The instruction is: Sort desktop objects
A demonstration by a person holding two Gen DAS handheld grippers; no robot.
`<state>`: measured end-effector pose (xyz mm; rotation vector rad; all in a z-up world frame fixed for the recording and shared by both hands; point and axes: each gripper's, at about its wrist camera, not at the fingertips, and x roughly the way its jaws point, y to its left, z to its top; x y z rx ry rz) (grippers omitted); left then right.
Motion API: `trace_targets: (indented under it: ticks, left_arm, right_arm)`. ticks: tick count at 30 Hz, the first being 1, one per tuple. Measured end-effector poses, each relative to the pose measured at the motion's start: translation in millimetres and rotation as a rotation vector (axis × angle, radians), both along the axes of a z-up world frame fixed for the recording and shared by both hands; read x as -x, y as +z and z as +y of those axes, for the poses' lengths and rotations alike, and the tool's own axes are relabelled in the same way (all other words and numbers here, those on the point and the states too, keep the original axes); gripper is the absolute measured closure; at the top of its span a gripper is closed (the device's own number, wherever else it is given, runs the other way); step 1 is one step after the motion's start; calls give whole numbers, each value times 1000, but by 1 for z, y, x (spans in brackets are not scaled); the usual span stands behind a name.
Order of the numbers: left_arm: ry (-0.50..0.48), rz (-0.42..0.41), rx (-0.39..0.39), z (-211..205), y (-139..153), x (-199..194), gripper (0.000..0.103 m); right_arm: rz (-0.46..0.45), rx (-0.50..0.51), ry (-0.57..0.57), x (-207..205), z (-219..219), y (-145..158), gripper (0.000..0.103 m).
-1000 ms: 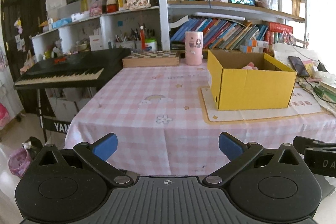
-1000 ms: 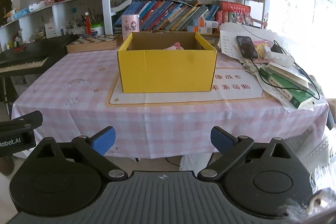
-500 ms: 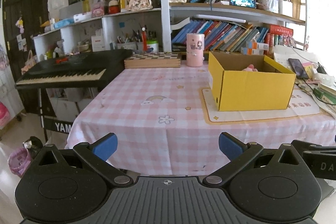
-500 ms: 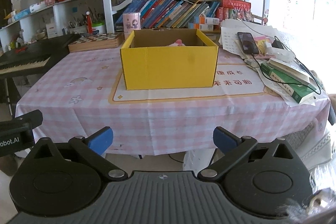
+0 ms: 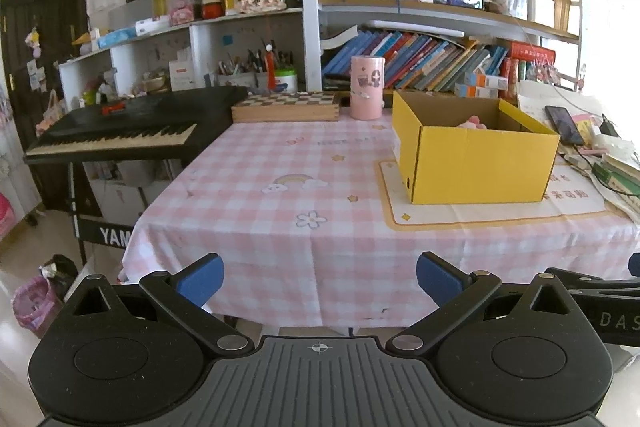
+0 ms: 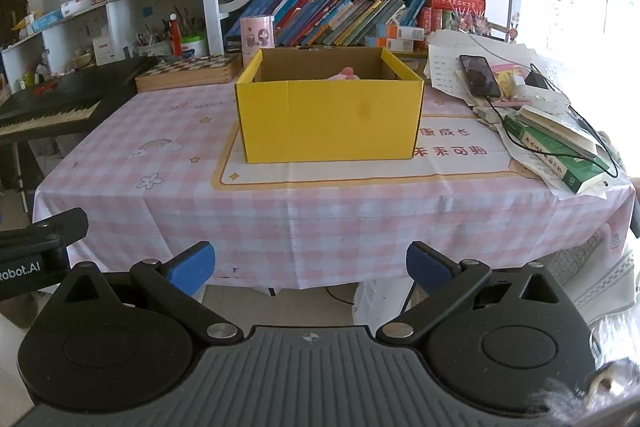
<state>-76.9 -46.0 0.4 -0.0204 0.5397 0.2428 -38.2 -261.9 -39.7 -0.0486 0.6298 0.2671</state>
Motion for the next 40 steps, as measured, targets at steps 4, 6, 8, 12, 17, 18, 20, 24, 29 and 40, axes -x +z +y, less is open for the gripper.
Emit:
trace_targets:
  ticks: [4, 6, 8, 12, 17, 18, 20, 24, 29, 40]
  left_arm:
    - [-3, 3, -2, -1, -1, 0, 0]
    - [-6, 6, -2, -1, -1, -1, 0]
    - [-9, 8, -2, -1, -1, -1, 0]
    - [-8, 12, 1, 0, -2, -2, 0]
    - [-11, 15, 6, 1, -2, -2, 0]
    - [-11, 15, 7, 1, -2, -2, 0]
    - [-11, 15, 9, 2, -2, -3, 0]
    - [-12, 15, 10, 2, -2, -3, 0]
    - [-16, 0, 15, 2, -2, -2, 0]
    - [0, -2, 27, 4, -4, -4, 0]
  right_arm:
    - [5, 2, -2, -1, 1, -1, 0]
    - [9, 2, -3, -2, 1, -2, 0]
    - [14, 2, -3, -2, 1, -2, 0]
    - [25, 0, -2, -4, 2, -4, 0]
    - [21, 2, 3, -5, 3, -5, 0]
    - [21, 2, 4, -5, 4, -6, 0]
    - [24, 2, 5, -5, 4, -6, 0]
    - [31, -2, 2, -6, 4, -7, 0]
    - [33, -2, 2, -7, 5, -7, 0]
    - [38, 1, 0, -12, 7, -8, 0]
